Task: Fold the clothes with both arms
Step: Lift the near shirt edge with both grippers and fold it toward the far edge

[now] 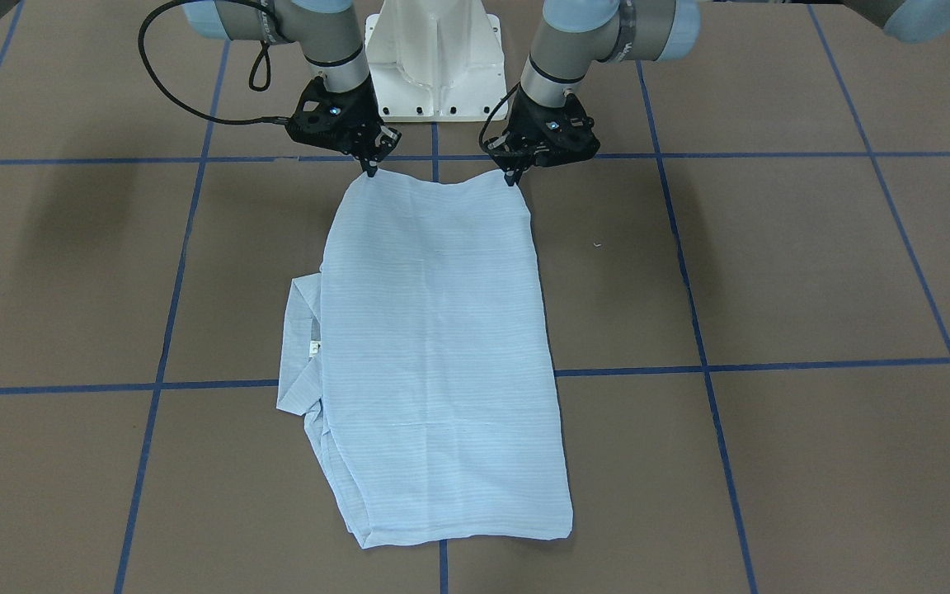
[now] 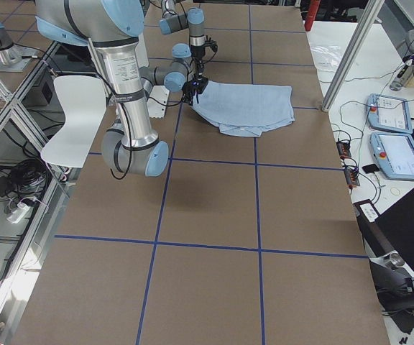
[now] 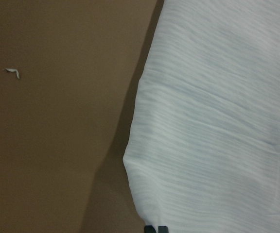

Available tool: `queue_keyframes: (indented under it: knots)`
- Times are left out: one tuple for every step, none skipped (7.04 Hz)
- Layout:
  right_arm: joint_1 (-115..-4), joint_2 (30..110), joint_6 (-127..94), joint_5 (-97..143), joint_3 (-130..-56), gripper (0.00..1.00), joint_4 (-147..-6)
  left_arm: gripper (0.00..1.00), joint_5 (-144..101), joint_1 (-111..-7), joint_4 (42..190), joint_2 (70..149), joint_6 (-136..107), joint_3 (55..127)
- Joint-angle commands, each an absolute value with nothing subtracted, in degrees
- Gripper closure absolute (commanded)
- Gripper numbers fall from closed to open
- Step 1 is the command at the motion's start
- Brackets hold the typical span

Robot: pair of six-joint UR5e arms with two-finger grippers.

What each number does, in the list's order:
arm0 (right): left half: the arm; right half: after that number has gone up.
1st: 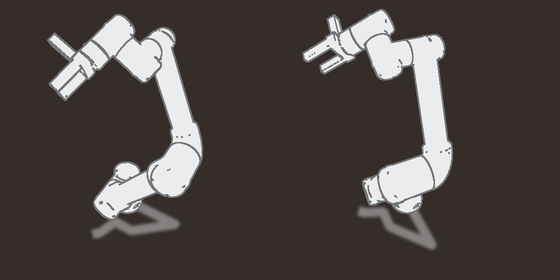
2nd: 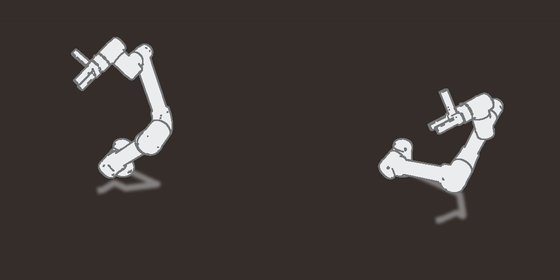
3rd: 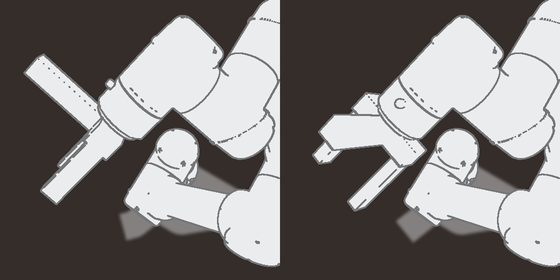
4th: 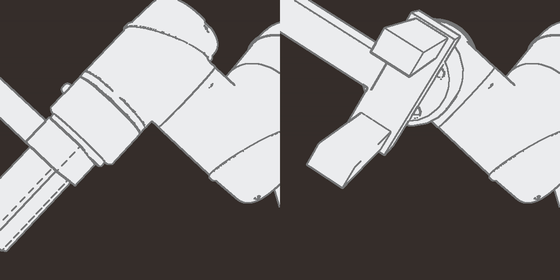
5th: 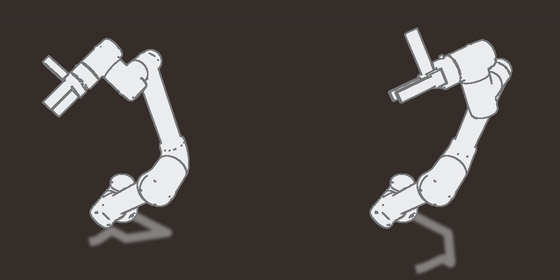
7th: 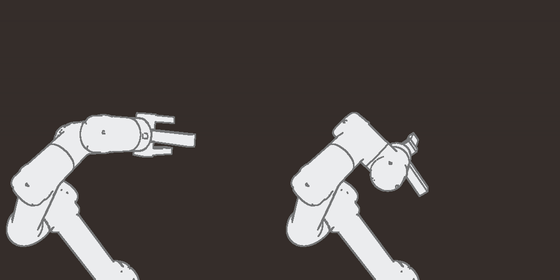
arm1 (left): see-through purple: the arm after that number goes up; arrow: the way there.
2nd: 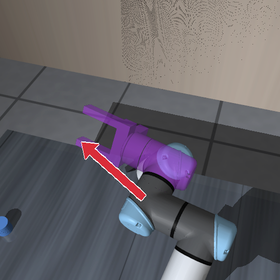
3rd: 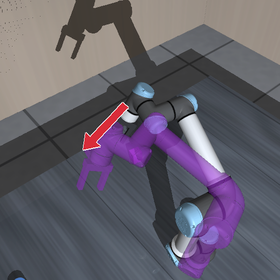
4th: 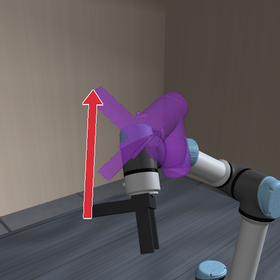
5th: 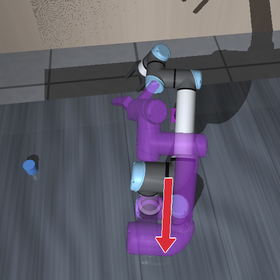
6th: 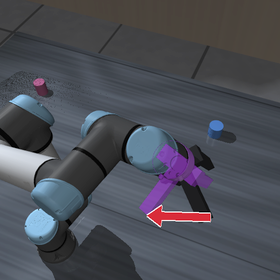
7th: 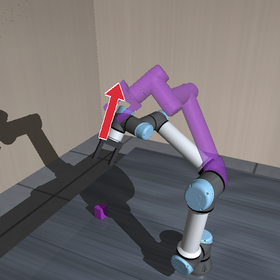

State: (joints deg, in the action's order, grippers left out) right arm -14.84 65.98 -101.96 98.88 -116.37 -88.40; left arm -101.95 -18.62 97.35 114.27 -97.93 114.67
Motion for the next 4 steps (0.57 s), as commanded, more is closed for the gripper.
queue_keyframes:
  knots:
    - [-14.4, 68.1, -102.0, 104.8, -121.9, 1.0, -88.3, 1.0, -104.3, -15.5, 89.3, 114.2, -98.1, 121.6]
    - [-14.2, 69.6, -102.0, 107.0, -124.4, 1.0, -88.3, 1.0, -105.5, -14.1, 83.7, 114.2, -98.2, 126.3]
    - [-14.2, 69.9, -101.9, 107.5, -125.0, 1.0, -88.3, 1.0, -106.3, -14.0, 79.3, 114.2, -98.1, 129.7]
    - [-14.7, 69.4, -101.6, 107.7, -124.7, 1.0, -88.2, 1.0, -106.3, -13.9, 78.7, 113.9, -98.0, 129.7]
